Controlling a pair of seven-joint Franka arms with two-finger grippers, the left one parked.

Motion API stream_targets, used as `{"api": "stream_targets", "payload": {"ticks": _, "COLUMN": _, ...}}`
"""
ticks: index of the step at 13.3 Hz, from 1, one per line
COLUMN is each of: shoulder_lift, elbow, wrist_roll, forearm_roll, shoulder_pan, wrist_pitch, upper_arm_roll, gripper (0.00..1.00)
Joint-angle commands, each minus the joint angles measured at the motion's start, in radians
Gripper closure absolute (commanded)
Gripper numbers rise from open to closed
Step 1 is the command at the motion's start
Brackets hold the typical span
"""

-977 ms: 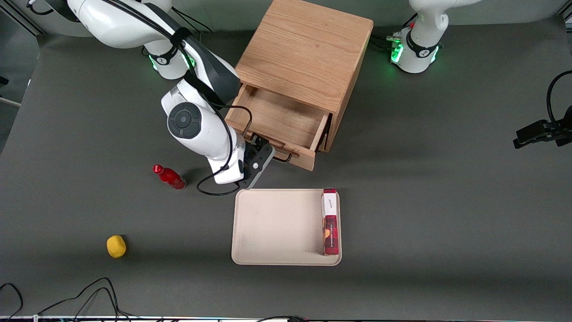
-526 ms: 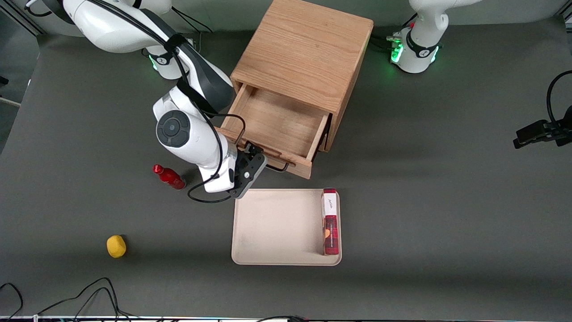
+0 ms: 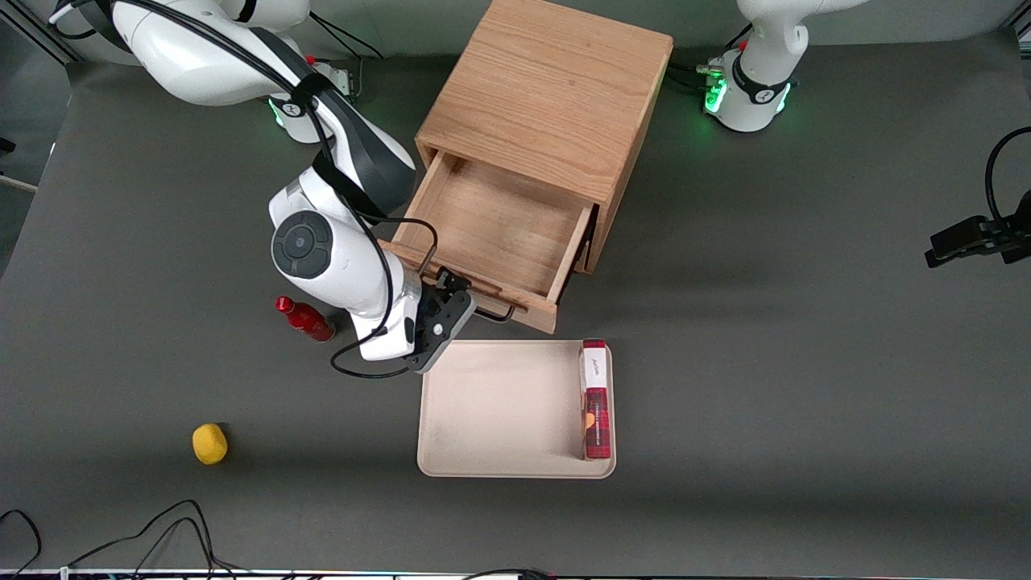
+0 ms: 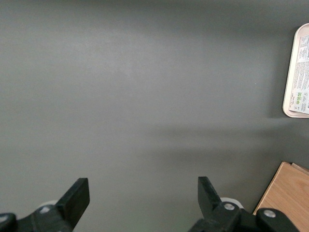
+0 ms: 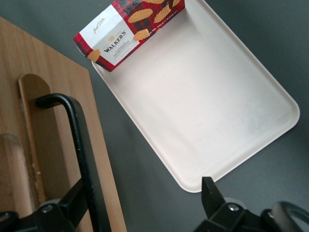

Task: Open upper drawer
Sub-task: 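Keep pulling the drawer further out with the right gripper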

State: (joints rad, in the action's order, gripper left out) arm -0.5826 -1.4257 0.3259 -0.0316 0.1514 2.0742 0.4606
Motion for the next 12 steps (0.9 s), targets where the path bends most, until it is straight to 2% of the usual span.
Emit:
{"api": "stream_targets", "payload": {"ticks": 1, "shoulder_lift": -0.043, "elbow": 0.068, "wrist_roll": 0.015, "forearm_roll": -0.027, "shoulder_pan": 0.0, "wrist_pitch": -0.014, "upper_arm_roll": -0.005, "gripper": 0.0}}
{"api": "stream_targets", "payload": {"ticks": 12, "shoulder_lift": -0.066, "elbow": 0.132, "wrist_roll": 0.016, "forearm_roll": -0.025, "shoulder_pan": -0.012, "wrist_pitch": -0.028, "upper_arm_roll": -0.026, "gripper": 0.0}}
